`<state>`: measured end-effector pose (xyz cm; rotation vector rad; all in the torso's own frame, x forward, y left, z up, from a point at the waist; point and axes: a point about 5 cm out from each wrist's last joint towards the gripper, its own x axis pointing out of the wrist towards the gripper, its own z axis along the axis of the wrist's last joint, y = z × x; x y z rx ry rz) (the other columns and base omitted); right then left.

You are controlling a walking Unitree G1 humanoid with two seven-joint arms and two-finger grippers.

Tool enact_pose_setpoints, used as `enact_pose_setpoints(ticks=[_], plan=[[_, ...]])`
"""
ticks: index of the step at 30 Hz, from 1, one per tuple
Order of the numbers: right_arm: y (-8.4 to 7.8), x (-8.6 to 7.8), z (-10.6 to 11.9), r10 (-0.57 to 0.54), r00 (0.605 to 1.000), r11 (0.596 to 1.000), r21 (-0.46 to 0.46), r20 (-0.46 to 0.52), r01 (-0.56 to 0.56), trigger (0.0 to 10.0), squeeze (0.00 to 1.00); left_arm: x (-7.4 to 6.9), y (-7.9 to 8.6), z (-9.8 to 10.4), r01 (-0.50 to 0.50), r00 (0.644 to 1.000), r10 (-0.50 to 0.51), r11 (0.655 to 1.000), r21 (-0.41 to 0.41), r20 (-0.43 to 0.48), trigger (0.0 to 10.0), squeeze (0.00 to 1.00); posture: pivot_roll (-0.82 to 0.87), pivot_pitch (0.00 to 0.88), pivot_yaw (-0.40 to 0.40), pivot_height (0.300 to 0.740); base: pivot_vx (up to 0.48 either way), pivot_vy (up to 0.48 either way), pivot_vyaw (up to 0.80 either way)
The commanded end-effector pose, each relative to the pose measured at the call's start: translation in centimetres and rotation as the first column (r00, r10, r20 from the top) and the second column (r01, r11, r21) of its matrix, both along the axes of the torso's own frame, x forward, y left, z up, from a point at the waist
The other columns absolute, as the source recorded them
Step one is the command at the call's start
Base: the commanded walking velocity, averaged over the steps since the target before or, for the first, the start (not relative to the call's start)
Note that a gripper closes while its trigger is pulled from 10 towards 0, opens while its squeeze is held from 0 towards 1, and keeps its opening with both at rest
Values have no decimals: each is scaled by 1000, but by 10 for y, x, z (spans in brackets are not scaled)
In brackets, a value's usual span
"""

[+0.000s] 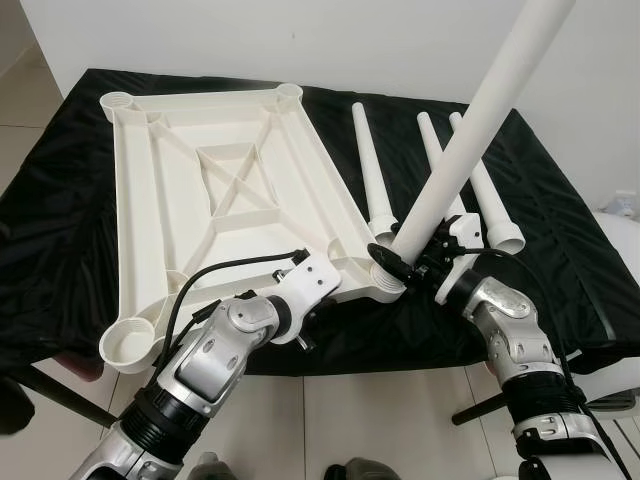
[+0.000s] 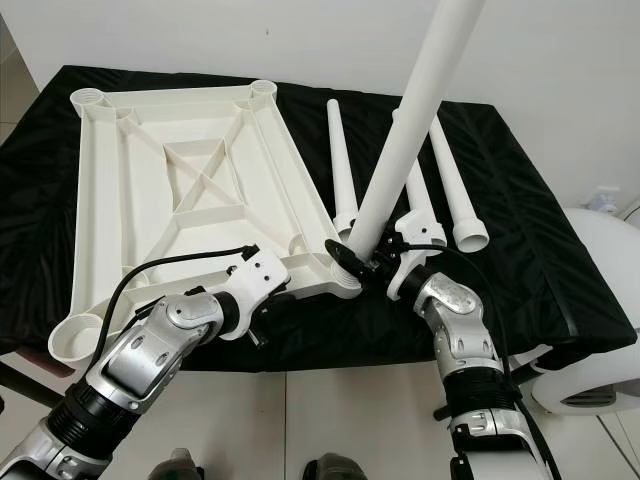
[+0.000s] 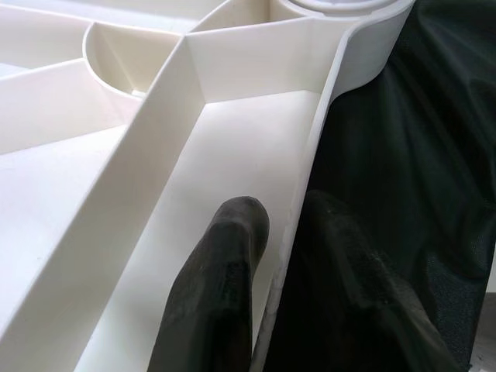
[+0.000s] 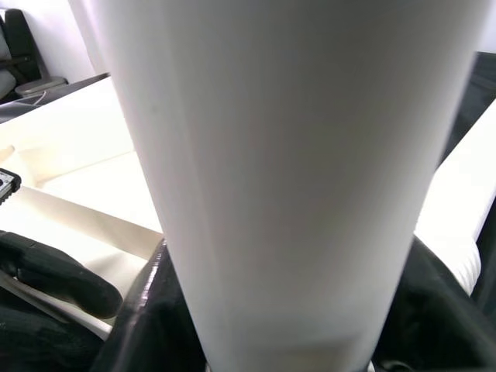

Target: Building children table

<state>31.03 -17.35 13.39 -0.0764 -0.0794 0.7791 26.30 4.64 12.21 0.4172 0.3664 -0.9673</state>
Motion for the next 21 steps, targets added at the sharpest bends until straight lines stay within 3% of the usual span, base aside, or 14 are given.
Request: enact_pose_setpoints(ticks=[1,4,5,6,7,21], plan=[[-11,1,0,-39,999,999,6,2,39,0,0,-8,-5,-9,76,995,-75,997,8,-62,10000,0,9,0,-58,740,0,0,0],[-11,0,-1,-40,999,999,3,0,40,0,0,-9,-5,-9,77,995,-76,997,8,-62,10000,0,8,0,-58,740,0,0,0],[-11,0,-1,-46,999,999,2,-1,46,1490,0,-9,-5,-9,77,995,-76,997,8,-63,10000,0,8,0,-59,740,0,0,0],[-11,0,-1,-46,999,999,2,-1,46,1490,0,-9,-5,-9,77,995,-76,997,8,-63,10000,0,8,0,-59,740,0,0,0],[-11,0,-2,-56,998,998,6,-7,56,10000,0,-9,-5,-9,77,995,-76,997,8,-63,10000,0,8,0,-58,740,0,0,0],[11,1,-4,-235,972,968,90,-7,234,10000,0,-9,-4,-9,69,995,-68,998,4,-68,10000,0,11,7,-65,740,0,0,0]])
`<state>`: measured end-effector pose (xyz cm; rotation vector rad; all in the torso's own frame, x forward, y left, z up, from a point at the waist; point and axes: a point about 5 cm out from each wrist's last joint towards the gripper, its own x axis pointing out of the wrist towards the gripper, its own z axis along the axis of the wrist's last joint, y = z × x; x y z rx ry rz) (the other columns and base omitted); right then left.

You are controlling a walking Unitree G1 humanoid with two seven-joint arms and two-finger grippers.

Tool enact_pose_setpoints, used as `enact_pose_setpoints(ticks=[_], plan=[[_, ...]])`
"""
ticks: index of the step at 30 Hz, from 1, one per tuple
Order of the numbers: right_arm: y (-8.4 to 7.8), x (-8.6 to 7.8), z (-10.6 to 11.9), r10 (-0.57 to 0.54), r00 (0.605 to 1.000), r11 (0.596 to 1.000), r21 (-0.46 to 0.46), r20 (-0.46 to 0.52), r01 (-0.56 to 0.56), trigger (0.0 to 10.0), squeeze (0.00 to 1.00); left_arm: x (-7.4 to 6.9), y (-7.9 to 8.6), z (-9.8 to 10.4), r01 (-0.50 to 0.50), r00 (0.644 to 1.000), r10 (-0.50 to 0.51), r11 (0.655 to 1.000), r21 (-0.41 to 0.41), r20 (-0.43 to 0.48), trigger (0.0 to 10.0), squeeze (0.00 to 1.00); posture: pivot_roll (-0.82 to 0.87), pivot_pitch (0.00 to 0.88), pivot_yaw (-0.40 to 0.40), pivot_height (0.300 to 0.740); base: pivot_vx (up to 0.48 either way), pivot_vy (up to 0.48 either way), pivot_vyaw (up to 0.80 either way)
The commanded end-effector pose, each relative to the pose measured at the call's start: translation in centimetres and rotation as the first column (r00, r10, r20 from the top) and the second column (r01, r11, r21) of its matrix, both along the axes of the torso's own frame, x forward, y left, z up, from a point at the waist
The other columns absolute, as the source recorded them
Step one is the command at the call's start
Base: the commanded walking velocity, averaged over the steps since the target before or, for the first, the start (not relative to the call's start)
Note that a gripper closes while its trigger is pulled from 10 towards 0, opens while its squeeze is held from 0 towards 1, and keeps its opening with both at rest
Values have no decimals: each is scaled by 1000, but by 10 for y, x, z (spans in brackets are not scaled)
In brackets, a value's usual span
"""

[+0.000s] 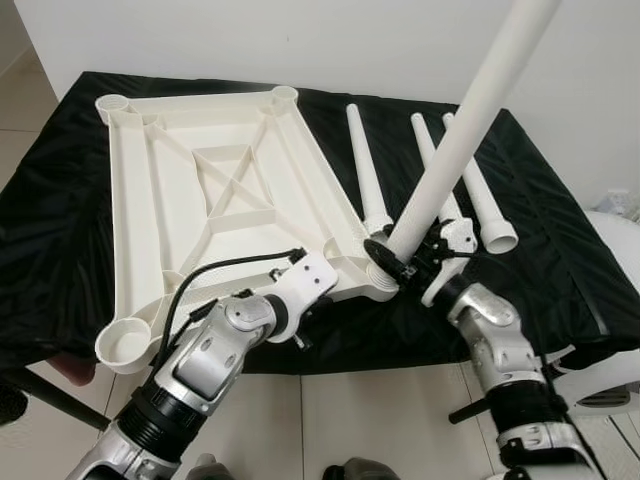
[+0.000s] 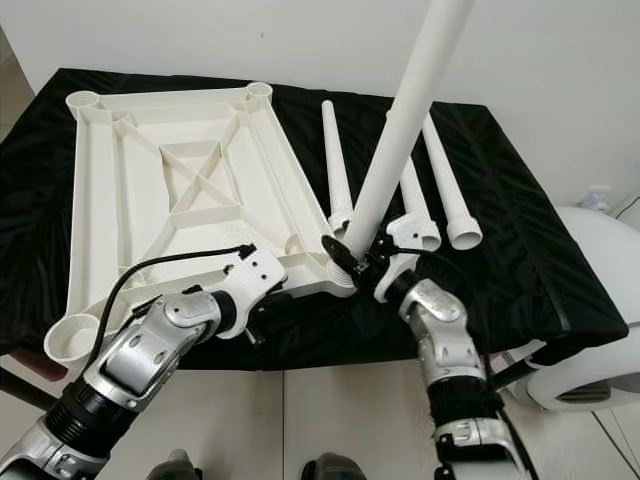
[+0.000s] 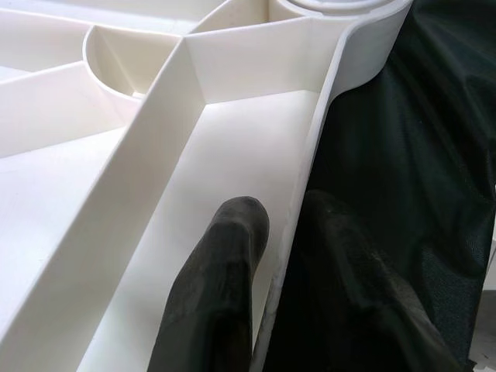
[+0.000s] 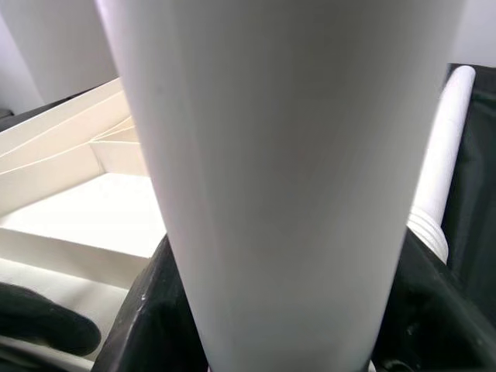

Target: Building children table

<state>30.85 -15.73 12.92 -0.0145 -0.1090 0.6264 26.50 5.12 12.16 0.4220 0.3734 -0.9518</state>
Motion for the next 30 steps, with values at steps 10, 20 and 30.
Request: enact_pose_setpoints(ticks=[10,20,30], plan=[[19,2,2,-206,978,976,69,-24,207,10000,0,-11,-9,-8,74,995,-75,997,-10,-70,10000,0,13,17,-66,740,0,0,0],[35,2,7,-387,921,917,85,-36,389,10000,0,-12,-8,-8,69,995,-69,998,-13,-73,10000,0,15,29,-67,740,0,0,0],[42,2,11,-525,849,843,102,-67,529,10000,0,-11,-8,-7,68,995,-69,998,-16,-72,10000,0,17,28,-70,740,0,0,0]])
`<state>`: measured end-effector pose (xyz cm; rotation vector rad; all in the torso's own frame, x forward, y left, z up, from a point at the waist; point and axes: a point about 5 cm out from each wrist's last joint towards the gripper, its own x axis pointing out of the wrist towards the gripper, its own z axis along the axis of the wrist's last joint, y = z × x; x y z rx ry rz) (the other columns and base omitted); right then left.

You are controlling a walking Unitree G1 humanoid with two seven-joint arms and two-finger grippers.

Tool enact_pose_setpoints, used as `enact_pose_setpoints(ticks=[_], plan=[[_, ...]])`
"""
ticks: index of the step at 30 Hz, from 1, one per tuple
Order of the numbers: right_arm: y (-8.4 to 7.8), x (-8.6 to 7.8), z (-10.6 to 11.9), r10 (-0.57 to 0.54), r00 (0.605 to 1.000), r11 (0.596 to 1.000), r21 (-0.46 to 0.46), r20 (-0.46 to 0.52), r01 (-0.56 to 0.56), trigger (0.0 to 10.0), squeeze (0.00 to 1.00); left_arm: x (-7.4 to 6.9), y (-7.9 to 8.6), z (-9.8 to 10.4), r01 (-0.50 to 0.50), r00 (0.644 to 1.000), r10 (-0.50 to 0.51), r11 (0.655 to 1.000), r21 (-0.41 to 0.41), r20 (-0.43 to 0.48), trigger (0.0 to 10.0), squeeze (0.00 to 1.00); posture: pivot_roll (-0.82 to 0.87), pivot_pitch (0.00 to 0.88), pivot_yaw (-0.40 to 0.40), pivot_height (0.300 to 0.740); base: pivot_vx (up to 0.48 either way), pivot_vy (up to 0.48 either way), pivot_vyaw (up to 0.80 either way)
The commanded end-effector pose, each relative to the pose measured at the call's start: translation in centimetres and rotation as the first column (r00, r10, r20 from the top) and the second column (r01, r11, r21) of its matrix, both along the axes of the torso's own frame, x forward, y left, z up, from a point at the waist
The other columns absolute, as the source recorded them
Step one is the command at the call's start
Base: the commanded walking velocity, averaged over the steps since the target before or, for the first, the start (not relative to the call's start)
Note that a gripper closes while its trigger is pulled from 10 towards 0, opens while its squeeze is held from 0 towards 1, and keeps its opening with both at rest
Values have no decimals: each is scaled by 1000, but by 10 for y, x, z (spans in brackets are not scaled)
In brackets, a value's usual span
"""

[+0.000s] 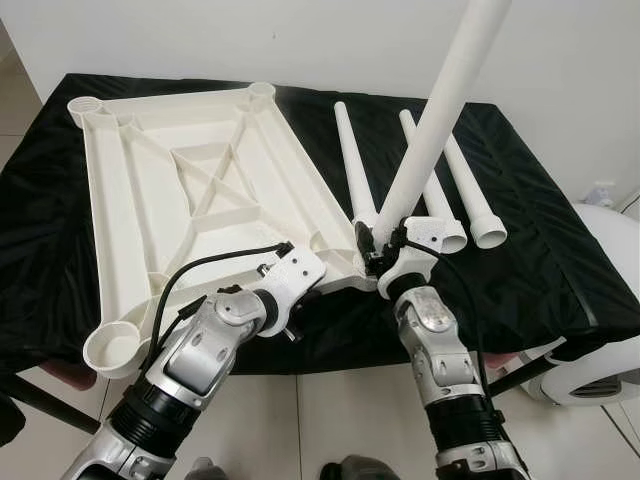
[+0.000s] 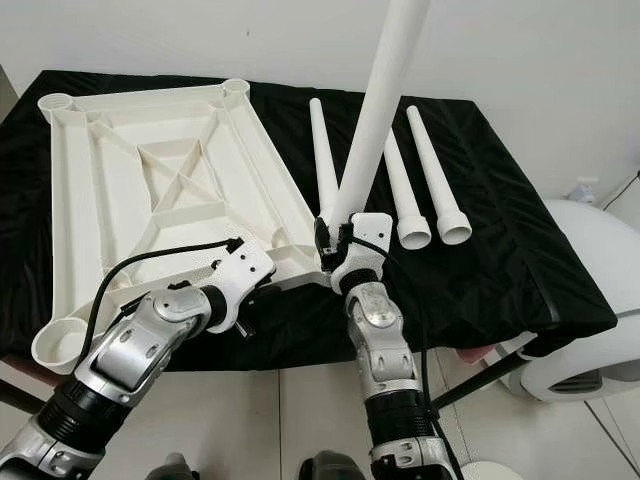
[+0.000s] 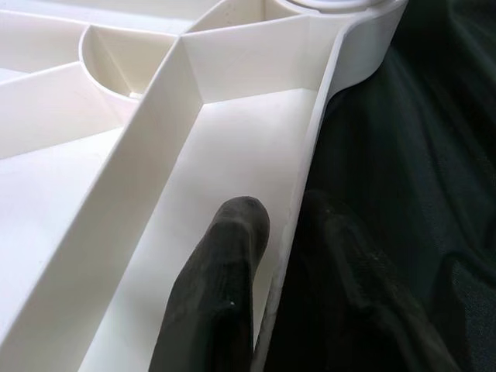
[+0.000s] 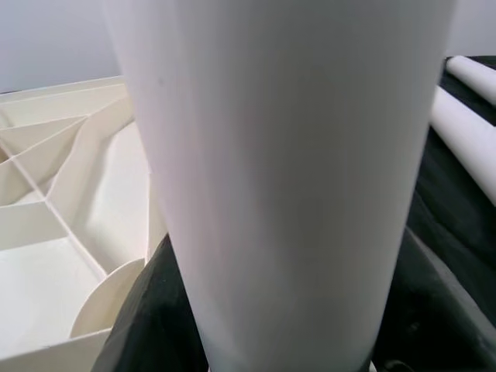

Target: Building children table

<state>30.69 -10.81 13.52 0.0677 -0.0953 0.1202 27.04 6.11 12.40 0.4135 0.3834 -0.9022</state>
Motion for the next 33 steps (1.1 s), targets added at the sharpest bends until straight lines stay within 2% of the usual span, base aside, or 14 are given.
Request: enact_pose_setpoints(ticks=[1,4,15,16,21,22,24,25,33], plan=[[-5,4,5,-70,998,997,12,-3,70,10000,0,-17,-18,-9,117,990,-118,993,-23,-72,10000,0,17,28,-70,740,0,0,0],[-1,3,5,-66,998,998,16,-13,66,10000,0,-17,-19,-10,116,991,-118,993,-24,-71,10000,0,17,23,-73,740,0,0,0],[-7,2,5,-56,998,998,2,-7,56,10000,0,-18,-20,-11,123,990,-124,992,-24,-72,10000,0,13,16,-76,740,0,0,0],[-9,1,5,-32,999,999,21,-2,32,10000,1000,-18,-21,-11,124,989,-126,992,-24,-73,10000,0,12,15,-78,740,0,0,0],[-12,-1,7,-17,1000,999,27,15,17,10000,1000,-19,-21,-12,127,989,-128,992,-24,-75,10000,0,11,13,-80,740,0,0,0],[-15,-1,9,7,1000,1000,16,29,-7,10000,910,-20,-22,-13,128,989,-129,992,-23,-78,10000,0,11,11,-81,740,0,0,0],[-17,-1,10,18,999,1000,17,36,-18,10000,910,-20,-22,-13,127,988,-129,992,-24,-79,10000,0,11,11,-81,740,0,0,0],[-18,-1,10,35,999,999,7,40,-35,10000,0,-20,-22,-14,128,988,-129,992,-23,-81,10000,0,11,9,-81,740,0,0,0],[-31,-3,11,188,980,982,-34,60,-186,10000,0,-21,-21,-17,127,988,-128,992,-15,-89,10000,0,7,4,-79,740,0,0,0]])
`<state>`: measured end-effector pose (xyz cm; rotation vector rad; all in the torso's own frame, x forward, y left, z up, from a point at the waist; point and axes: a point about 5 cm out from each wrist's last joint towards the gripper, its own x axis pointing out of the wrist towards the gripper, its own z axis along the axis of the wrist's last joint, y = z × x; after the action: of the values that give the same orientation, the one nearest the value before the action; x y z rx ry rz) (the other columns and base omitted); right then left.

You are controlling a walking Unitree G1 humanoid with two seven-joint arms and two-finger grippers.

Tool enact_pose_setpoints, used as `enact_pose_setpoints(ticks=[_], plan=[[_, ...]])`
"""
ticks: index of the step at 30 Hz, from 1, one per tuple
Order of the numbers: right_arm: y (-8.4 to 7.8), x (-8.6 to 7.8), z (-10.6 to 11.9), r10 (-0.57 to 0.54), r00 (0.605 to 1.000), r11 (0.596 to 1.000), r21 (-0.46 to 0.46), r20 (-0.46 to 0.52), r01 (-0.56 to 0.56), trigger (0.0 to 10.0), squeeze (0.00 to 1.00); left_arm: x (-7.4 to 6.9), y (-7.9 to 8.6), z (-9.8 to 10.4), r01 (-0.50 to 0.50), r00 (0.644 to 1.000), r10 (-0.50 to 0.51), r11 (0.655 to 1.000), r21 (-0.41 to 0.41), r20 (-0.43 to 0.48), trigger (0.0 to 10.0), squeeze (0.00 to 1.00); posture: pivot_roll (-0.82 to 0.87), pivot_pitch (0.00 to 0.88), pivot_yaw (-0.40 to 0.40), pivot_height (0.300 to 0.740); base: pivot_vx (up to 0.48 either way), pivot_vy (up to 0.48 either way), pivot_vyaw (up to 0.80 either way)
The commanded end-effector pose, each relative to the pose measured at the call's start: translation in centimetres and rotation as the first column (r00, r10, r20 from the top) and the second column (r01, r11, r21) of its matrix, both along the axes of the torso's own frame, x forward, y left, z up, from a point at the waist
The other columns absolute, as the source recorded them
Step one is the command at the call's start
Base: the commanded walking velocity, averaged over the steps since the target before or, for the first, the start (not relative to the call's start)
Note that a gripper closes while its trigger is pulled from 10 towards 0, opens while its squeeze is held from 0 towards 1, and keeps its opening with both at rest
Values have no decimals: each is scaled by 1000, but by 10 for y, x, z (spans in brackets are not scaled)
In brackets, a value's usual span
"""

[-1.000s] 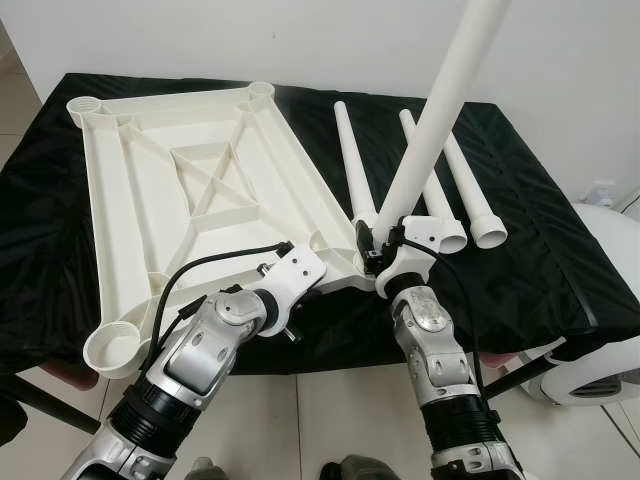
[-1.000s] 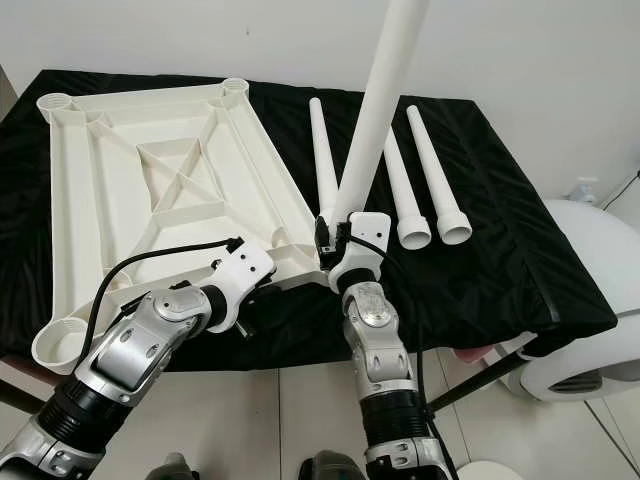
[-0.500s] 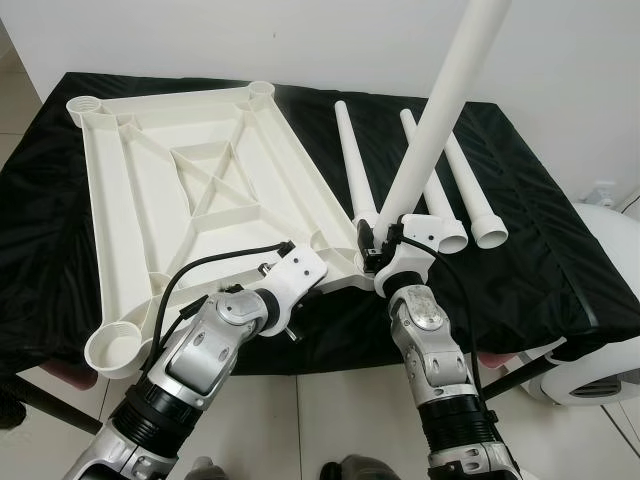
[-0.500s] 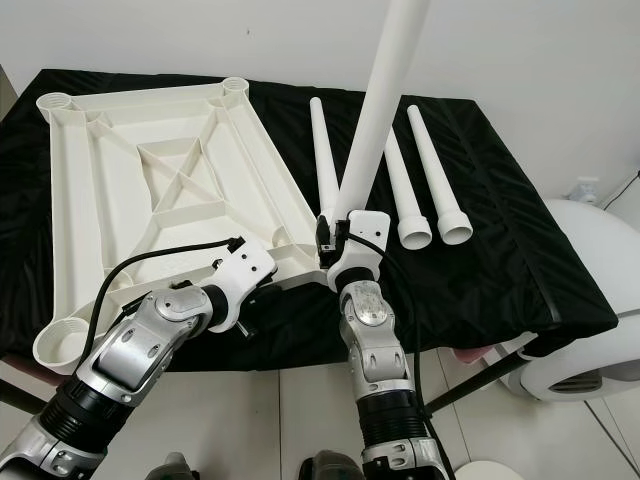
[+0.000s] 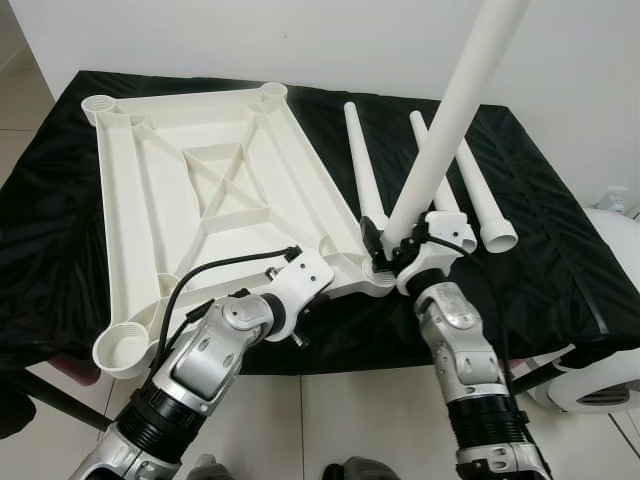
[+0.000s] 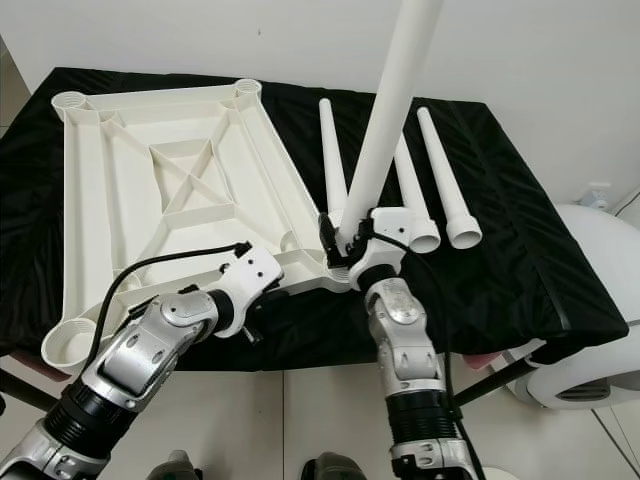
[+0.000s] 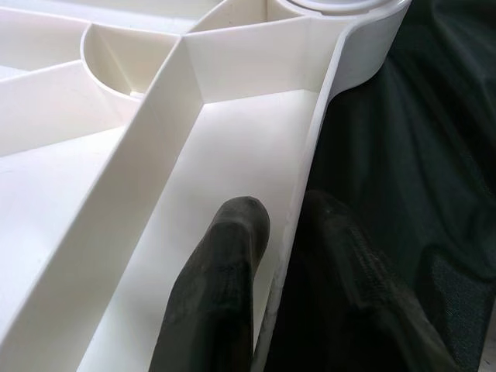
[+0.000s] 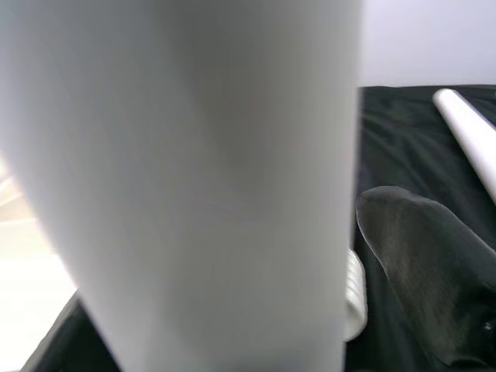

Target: Building children table

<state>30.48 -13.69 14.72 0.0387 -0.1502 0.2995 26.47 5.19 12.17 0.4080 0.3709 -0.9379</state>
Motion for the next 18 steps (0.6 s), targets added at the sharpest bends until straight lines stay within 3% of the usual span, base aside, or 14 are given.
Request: enact_pose_setpoints(ticks=[1,9,13,18], plan=[[-4,-1,-2,37,999,999,-3,-1,-37,10000,0,-15,-12,-15,94,992,-93,996,3,-88,10000,0,7,3,-78,740,0,0,0],[-16,-7,-4,183,983,983,-28,-7,-183,10000,0,-13,-11,-14,85,993,-84,996,4,-84,10000,0,5,8,-77,740,0,0,0],[-33,-7,-9,295,954,954,-41,-46,-297,10000,0,-11,-10,-13,80,993,-80,997,2,-82,10000,0,4,18,-71,740,0,0,0],[-47,-1,-11,332,940,939,-66,-79,-337,10000,0,-11,-10,-12,79,994,-79,997,2,-81,10000,0,4,21,-68,740,0,0,0]])
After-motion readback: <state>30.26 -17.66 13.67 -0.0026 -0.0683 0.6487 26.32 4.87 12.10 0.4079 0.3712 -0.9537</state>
